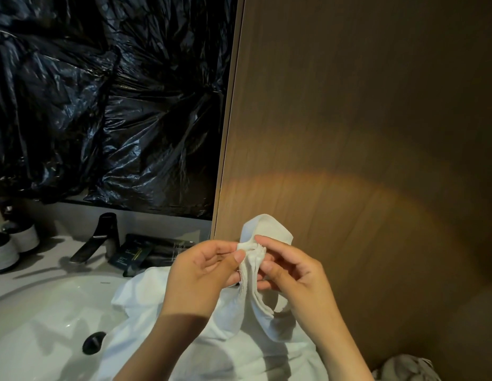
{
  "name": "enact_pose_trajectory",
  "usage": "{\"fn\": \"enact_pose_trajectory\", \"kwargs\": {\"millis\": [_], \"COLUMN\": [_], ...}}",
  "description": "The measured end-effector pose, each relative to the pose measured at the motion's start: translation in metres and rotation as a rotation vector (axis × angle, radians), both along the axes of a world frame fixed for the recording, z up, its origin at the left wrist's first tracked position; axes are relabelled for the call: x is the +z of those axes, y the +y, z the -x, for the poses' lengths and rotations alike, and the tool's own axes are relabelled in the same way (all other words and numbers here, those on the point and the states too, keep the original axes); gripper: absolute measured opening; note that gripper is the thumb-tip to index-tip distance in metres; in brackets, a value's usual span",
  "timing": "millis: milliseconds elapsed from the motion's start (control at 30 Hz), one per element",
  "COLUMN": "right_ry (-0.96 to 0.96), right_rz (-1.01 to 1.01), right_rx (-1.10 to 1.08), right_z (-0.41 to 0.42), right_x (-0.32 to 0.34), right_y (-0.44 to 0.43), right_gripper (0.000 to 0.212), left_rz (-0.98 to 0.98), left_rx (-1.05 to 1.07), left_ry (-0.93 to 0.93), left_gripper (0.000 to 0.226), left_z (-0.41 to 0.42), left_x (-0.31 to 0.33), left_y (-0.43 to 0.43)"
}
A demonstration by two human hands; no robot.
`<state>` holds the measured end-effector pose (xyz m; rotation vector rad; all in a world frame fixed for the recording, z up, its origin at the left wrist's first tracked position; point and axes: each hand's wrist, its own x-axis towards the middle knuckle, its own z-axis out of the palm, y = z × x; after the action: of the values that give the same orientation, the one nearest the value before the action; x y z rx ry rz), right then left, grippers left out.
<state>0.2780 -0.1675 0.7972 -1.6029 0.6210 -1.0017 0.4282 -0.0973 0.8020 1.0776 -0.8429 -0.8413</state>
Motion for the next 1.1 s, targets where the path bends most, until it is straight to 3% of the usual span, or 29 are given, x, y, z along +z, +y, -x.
{"fn": "enact_pose_trajectory", "kwargs": {"millis": [233, 333, 467, 600, 967, 1100], "right_ry": [0.206, 0.206, 0.187, 0.176, 0.218, 0.351], "right_rz": [0.360, 0.482, 0.402, 0.441, 0.453, 0.489], "right_rx": [-0.259, -0.324, -0.281, -0.310, -0.305, -0.255], "right_z": [-0.002, -0.003, -0.002, -0.002, 0.001, 0.015], "right_x": [0.004, 0.005, 0.002, 0.003, -0.010, -0.012], "right_y": [-0.001, 0.000, 0.002, 0.004, 0.005, 0.005], "right_gripper": [0.015, 0.017, 0.012, 0.010, 0.012, 0.014], "left_rz": [-0.040, -0.050, -0.014, 0.002, 0.035, 0.034], "left_rx": [-0.004, -0.005, -0.048, -0.082, -0.019, 0.025], "left_ry": [0.024, 0.035, -0.023, -0.141, -0.303, -0.381], "left_gripper": [0.009, 0.008, 0.009, 0.028, 0.032, 0.033], "left_z": [-0.001, -0.002, -0.002, -0.003, -0.001, -0.008], "left_x": [0.002, 0.002, 0.002, 0.002, -0.009, -0.013], "left_y": [-0.001, -0.002, -0.001, 0.004, 0.007, 0.009]}}
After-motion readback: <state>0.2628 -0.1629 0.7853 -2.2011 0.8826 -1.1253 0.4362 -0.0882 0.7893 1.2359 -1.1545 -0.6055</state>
